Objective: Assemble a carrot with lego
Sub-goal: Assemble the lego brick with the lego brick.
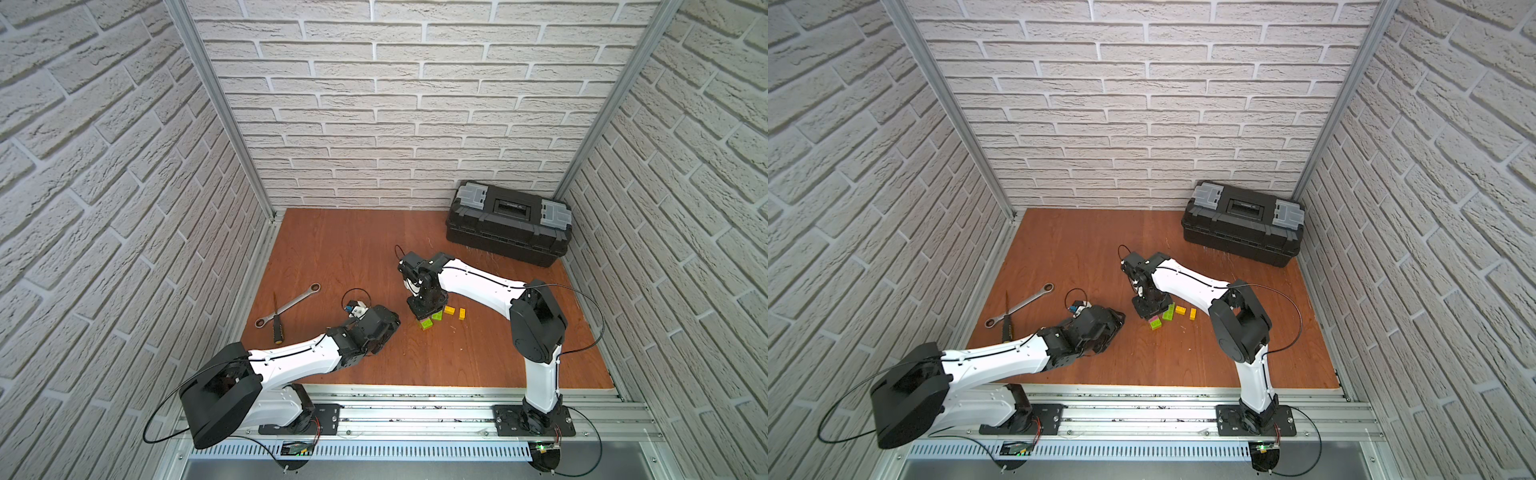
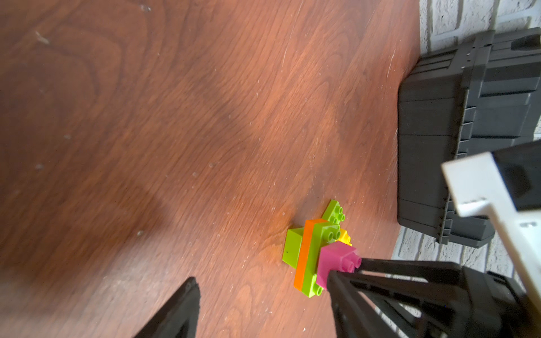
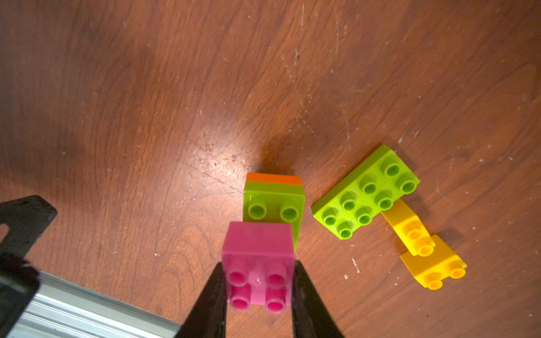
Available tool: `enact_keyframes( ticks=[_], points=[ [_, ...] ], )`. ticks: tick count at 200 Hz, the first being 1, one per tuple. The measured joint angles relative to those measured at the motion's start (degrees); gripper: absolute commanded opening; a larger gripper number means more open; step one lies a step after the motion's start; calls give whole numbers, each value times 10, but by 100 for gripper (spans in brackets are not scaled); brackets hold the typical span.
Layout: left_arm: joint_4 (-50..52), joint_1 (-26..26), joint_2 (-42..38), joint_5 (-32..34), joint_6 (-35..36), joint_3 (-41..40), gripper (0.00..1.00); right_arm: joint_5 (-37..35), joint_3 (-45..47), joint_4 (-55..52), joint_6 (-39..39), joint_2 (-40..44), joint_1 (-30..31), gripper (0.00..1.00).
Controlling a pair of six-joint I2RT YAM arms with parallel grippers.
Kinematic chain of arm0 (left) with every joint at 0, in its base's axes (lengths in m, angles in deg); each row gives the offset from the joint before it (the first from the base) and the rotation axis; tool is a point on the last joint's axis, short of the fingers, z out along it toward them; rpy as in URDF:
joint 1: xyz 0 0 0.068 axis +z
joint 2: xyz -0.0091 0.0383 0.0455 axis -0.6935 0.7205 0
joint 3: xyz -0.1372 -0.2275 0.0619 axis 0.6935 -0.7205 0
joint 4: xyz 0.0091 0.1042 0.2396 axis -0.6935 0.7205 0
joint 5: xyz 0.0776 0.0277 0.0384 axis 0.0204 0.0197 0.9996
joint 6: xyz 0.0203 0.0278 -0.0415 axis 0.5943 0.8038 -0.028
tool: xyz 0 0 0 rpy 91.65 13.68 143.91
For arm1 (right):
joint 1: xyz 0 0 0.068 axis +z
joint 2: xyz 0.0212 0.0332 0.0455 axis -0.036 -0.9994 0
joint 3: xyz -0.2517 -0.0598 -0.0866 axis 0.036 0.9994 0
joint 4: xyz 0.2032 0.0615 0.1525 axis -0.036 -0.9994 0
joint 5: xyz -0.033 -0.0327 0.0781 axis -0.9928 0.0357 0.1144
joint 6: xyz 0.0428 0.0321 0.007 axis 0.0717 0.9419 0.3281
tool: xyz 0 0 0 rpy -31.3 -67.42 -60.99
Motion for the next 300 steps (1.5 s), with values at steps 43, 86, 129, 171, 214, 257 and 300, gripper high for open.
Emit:
enact_keyframes(
  ticks=[43, 86, 129, 171, 214, 257, 300],
  points=[
    [3, 0, 0, 0, 0, 0, 72, -7, 0, -1, 3, 0, 0, 16],
    [4, 0, 0, 0, 0, 0, 72, -13, 0, -1, 16, 0, -2, 16],
    [5, 0, 0, 0, 2, 0, 72, -15, 0, -1, 35, 0, -3, 16],
    [5, 0, 0, 0, 4, 0, 72, -15, -7, -4, 49, 0, -3, 16],
    [4, 0, 0, 0, 4, 0, 72, -15, -19, -7, 74, 7, -4, 15],
    [1, 0, 4, 0, 4, 0, 72, -19, -18, -8, 106, 15, -4, 15],
    [-5, 0, 4, 0, 4, -8, 72, -23, 4, 3, 136, 17, -4, 15]
  ],
)
